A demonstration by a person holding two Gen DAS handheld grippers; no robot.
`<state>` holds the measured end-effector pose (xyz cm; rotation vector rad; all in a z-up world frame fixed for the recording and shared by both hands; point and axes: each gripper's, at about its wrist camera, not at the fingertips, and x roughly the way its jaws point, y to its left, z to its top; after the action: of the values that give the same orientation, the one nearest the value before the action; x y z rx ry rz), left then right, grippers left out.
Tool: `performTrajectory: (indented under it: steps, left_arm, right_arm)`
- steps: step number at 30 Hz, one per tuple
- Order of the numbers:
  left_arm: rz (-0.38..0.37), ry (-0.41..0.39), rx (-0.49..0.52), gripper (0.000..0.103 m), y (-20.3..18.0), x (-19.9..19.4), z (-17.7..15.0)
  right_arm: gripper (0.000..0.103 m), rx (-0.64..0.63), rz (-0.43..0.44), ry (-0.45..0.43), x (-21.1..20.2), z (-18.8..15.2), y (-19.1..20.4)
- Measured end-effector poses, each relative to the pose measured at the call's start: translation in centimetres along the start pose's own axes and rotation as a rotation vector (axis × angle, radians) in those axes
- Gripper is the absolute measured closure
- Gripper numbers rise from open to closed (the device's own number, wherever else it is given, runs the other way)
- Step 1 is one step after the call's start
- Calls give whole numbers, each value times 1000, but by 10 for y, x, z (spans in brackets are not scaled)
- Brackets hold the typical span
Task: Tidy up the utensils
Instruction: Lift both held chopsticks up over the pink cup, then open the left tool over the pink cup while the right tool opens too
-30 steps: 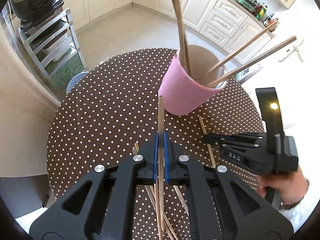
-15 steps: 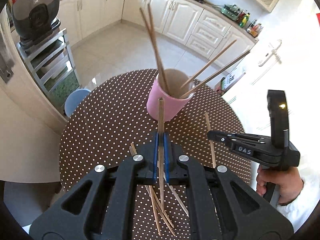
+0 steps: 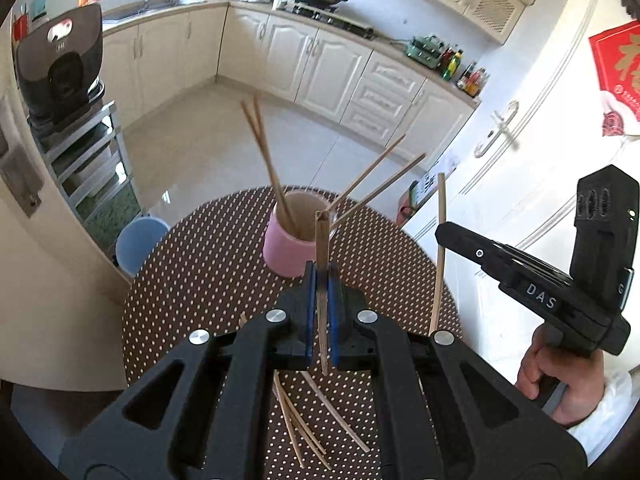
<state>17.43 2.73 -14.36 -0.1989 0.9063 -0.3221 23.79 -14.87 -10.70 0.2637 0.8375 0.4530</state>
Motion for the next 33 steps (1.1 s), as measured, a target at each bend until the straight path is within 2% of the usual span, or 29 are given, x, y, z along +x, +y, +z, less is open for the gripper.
performTrajectory:
  steps: [11, 18, 24, 33]
  left_arm:
    - [-8, -111, 44, 97, -17, -27, 48]
    - [21, -176, 17, 97, -13, -27, 81]
    - [83, -219, -18, 97, -7, -15, 107]
    - [152, -162, -14, 97, -1, 26, 113]
  right_arm:
    - [99, -115, 5, -219, -20, 35, 21]
    - [99, -174, 41, -286, -5, 61, 21]
    - [99, -200, 49, -324, 19, 80, 14]
    - [98, -192, 53, -337, 52, 85, 3]
